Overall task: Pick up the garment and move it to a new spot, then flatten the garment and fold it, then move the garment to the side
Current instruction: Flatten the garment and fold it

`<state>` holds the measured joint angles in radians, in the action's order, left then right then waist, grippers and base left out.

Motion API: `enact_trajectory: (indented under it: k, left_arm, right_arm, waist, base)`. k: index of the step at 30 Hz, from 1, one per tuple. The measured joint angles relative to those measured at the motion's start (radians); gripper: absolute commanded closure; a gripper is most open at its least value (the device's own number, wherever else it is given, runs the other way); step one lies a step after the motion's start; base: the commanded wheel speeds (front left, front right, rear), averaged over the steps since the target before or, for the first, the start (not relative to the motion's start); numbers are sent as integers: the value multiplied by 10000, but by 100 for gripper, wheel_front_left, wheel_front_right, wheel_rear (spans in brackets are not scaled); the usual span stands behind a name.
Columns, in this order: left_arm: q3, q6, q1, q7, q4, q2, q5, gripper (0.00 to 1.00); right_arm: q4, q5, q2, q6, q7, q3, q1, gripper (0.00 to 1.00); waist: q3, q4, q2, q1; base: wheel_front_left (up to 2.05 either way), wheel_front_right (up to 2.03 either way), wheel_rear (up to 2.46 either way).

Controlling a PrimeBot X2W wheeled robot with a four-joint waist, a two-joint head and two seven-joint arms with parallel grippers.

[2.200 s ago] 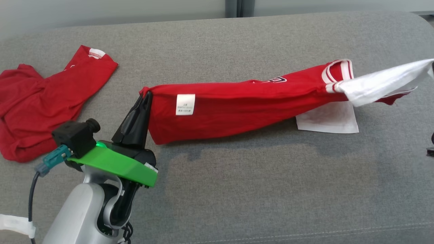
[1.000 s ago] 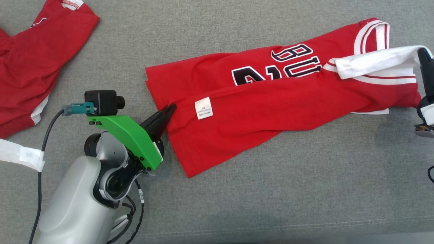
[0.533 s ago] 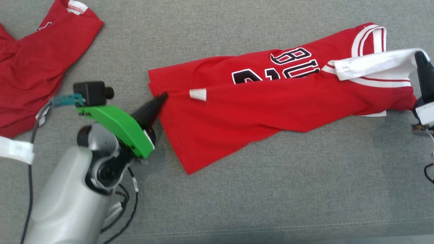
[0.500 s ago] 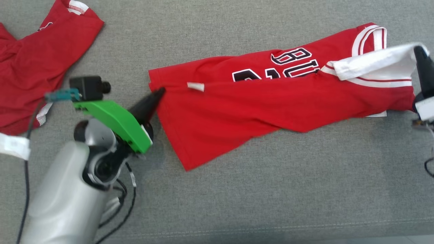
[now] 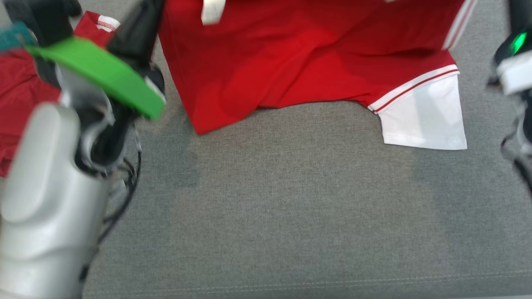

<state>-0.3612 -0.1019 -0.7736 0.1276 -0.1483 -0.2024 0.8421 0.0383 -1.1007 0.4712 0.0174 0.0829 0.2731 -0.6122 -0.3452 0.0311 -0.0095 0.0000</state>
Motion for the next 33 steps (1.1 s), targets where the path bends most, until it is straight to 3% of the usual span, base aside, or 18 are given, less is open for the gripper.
enact_trajectory:
  k: [5,10,14,23,33]
  left_arm:
    - [-192,-75,2537,-575,-295,8,282,100]
    - [339,-75,4524,-1482,-520,117,838,100]
    - [428,-75,5402,-1925,-616,255,1045,100]
    - [-512,-182,6164,-1827,-583,265,1154,100]
    - [-295,-211,6469,-1592,-25,-623,1402,100]
  right_arm:
    - [-408,-284,-290,-27,-88,458,2850,100]
    - [-734,-560,-652,-176,197,581,4699,100]
    - [-861,-546,-660,-159,493,571,5219,100]
    - [-1419,-157,-247,-90,830,554,5990,100]
    - [-1356,-683,-217,38,842,232,6306,100]
  waist:
    - [278,-39,0,0]
    - [464,-198,0,0]
    - [611,-407,0,0]
    - [892,-568,0,0]
    - [1217,-357,0,0]
  base:
    - [0,0,0]
    - [0,0,0]
    - [0,0,0]
    - [0,0,0]
    - [0,0,0]
